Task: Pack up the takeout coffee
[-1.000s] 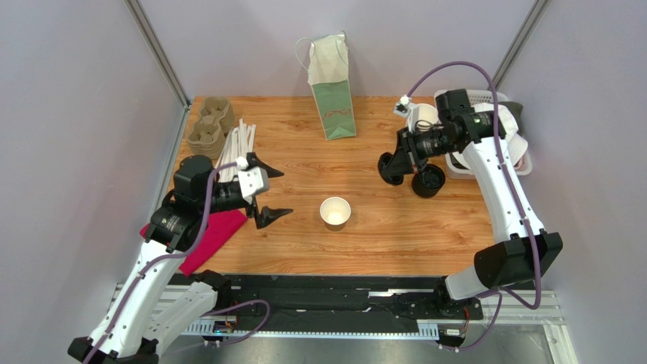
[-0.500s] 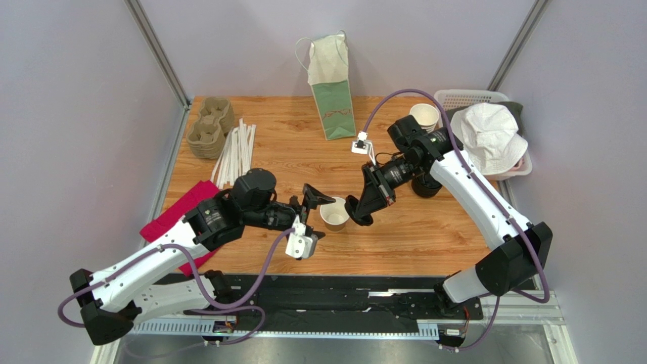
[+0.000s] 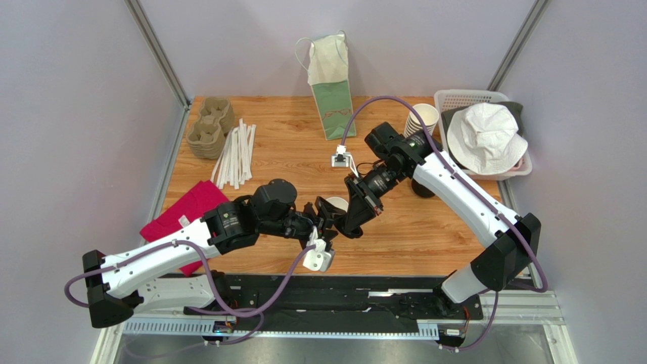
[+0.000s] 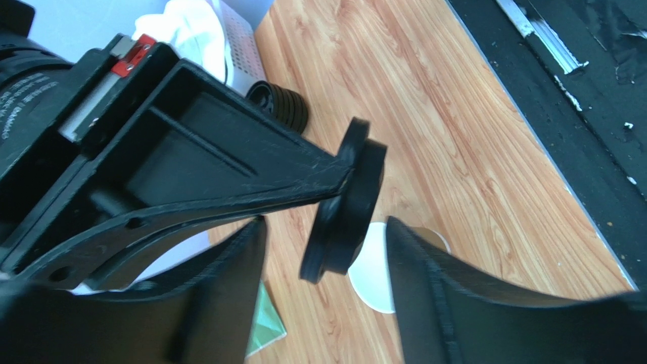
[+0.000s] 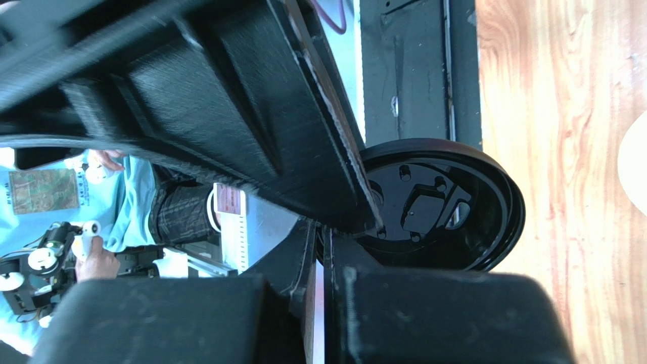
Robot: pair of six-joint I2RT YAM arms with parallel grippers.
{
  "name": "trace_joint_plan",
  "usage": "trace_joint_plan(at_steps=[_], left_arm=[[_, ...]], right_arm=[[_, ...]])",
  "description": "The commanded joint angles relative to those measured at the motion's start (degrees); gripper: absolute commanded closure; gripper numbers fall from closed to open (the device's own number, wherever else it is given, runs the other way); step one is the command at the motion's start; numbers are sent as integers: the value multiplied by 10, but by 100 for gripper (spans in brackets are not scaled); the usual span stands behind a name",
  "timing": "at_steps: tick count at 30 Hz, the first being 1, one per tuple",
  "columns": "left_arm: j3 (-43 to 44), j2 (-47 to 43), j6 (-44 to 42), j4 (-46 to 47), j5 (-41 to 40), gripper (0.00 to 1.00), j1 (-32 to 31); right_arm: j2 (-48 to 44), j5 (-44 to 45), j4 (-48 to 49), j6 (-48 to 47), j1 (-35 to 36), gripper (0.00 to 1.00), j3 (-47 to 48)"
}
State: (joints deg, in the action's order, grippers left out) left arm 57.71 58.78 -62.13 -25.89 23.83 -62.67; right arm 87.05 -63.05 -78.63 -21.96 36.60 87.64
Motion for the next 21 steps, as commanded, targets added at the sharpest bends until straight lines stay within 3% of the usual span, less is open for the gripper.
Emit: trace_joint_plan(at_steps=[1,8,9,12,13,16,17,21], left_arm=[[11,5,1,-9,13,42,-15],[31,20,48,-33,15,85,-15],[33,20,60,-31,10,97,-14],[45,23,173,-21,-21,100,-3],[58,22,209,-24,-13,100,24],[80,14,363,-24,38,100,73],[82,6,412,-8,70,100,113],[68,-22,618,91,131,100,207]], right_arm=[[4,-18,-104,-22,2,100,39],[22,-16,-125,-36,5,100,89],[25,-14,-125,-39,5,100,97],[40,25,-123,-47,0,97,146],[46,49,-123,-46,-7,93,187],[69,58,-116,-26,-70,61,259],[73,55,-100,-13,-117,44,304],[69,82,26,106,-212,34,312]])
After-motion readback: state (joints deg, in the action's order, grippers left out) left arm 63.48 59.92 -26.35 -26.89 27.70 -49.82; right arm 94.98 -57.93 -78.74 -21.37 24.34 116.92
